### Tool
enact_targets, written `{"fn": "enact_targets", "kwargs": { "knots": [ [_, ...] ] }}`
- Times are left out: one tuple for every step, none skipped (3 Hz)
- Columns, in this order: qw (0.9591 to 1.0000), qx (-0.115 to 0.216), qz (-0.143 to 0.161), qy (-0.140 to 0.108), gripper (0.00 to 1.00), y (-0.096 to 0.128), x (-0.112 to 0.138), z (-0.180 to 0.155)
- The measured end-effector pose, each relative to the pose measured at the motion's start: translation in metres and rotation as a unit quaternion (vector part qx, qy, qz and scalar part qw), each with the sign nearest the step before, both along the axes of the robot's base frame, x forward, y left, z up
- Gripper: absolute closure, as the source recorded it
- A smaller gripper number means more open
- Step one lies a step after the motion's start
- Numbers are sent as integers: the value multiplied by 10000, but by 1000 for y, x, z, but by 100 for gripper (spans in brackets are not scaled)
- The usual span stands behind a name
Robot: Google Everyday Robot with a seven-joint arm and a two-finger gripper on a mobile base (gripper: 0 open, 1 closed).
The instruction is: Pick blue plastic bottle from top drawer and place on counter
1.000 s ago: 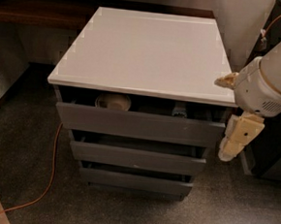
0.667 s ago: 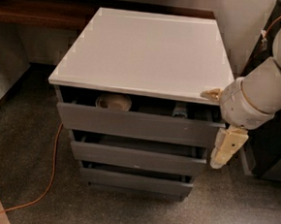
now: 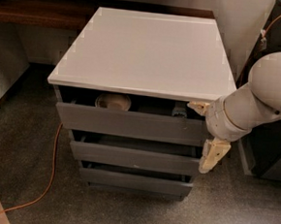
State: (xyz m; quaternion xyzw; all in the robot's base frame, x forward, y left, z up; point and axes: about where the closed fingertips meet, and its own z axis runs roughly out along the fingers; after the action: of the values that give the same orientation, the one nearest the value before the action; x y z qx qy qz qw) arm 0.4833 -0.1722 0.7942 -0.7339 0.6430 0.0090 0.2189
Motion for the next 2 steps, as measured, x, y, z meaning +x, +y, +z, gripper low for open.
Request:
{"fn": "enact_targets", "kwargs": {
  "knots": [
    [10000,-6,11,1,0,0,0,-3],
    [9999,-34,105,33,0,1,-1,-23]
  ]
}}
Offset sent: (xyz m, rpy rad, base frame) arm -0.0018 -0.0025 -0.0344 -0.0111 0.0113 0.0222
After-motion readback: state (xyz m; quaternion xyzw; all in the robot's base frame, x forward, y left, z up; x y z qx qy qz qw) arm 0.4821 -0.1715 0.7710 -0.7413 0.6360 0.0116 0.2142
